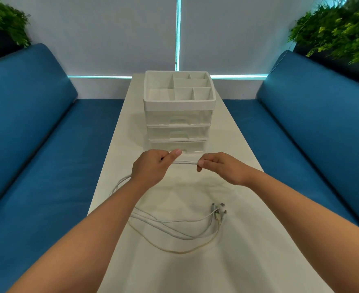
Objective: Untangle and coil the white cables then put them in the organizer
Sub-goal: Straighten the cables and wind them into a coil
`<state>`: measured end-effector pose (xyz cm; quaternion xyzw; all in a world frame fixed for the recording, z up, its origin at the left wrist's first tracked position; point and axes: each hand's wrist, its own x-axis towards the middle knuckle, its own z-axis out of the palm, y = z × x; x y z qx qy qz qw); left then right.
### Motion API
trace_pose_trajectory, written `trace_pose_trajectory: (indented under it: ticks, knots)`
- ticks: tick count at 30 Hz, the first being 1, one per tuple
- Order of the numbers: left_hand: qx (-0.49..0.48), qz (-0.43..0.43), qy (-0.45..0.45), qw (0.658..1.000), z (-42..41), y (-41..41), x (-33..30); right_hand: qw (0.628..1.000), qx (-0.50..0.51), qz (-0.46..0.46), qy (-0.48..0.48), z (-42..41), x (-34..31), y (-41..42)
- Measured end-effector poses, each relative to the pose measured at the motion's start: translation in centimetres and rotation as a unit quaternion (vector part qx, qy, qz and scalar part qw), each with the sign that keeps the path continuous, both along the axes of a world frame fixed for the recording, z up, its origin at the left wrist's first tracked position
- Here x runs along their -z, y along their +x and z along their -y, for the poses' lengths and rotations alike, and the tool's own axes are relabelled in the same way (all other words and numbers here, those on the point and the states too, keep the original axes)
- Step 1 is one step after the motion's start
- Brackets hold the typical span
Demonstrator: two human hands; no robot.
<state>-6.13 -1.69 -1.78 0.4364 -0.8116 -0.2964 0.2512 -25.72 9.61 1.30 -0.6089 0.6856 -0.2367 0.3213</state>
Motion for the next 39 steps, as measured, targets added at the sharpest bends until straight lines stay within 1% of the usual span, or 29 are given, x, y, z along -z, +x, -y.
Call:
trace_pose_trajectory:
  ticks: [1, 3, 8, 12, 15, 17, 18, 20, 23, 26, 28, 30, 32, 36, 39]
  knots:
    - [0.000, -0.001, -0.001, 1.000, 0.0, 0.1, 0.0, 0.999, -0.006, 0.034, 0.013, 0.0, -0.2, -0.1]
    - [0.002, -0.004, -0.003, 1.000, 0.0, -0.1, 0.0, 0.998, 0.001, 0.064, 0.020, 0.1, -0.3, -0.5]
    - [0.016, -0.008, -0.007, 1.000, -0.2, -0.1, 0.0, 0.998, 0.029, 0.049, 0.010, 0.1, 0.0, -0.5]
    - [0.013, -0.005, -0.013, 1.000, -0.1, 0.1, 0.0, 0.999, 0.040, 0.017, -0.013, -0.3, 0.1, -0.1]
    - [0.009, 0.001, -0.015, 1.000, 0.1, 0.1, 0.0, 0.997, 0.046, 0.055, -0.013, -0.3, 0.0, 0.4]
    - [0.006, -0.005, -0.014, 1.000, 0.2, 0.2, -0.1, 0.996, 0.019, 0.084, 0.004, -0.1, -0.1, 0.6]
    - [0.005, -0.005, -0.015, 1.000, 0.3, 0.3, -0.1, 0.997, 0.004, 0.080, 0.011, -0.1, -0.1, 0.7]
    - [0.005, 0.000, -0.016, 1.000, 0.6, 0.6, 0.0, 0.999, -0.019, 0.027, 0.022, 0.0, -0.1, 0.5]
    - [0.009, 0.011, -0.009, 1.000, 0.6, 0.9, 0.3, 0.992, -0.026, -0.126, 0.016, -0.2, 0.0, -0.2]
    - [0.012, 0.019, 0.000, 1.000, 0.4, 0.7, 0.6, 0.969, 0.017, -0.247, -0.017, -0.1, 0.6, -0.4]
    - [0.013, 0.022, -0.002, 1.000, 0.4, 0.6, 0.6, 0.954, 0.051, -0.294, -0.040, 0.1, 1.2, -0.1]
    - [0.012, 0.023, 0.000, 1.000, 0.6, 0.7, 0.5, 0.958, 0.059, -0.276, -0.046, -0.1, 1.5, 0.0]
    - [0.003, 0.027, 0.007, 1.000, 1.0, 1.1, 0.6, 0.973, 0.040, -0.225, -0.044, -0.4, 1.3, -0.4]
    - [0.000, 0.030, 0.027, 0.999, 1.3, 1.3, 0.8, 0.997, 0.020, -0.070, -0.024, -0.9, 0.9, -1.0]
    - [0.001, 0.010, 0.034, 0.999, 1.5, 1.2, 0.5, 0.999, 0.022, 0.041, -0.007, -0.9, 1.1, -1.3]
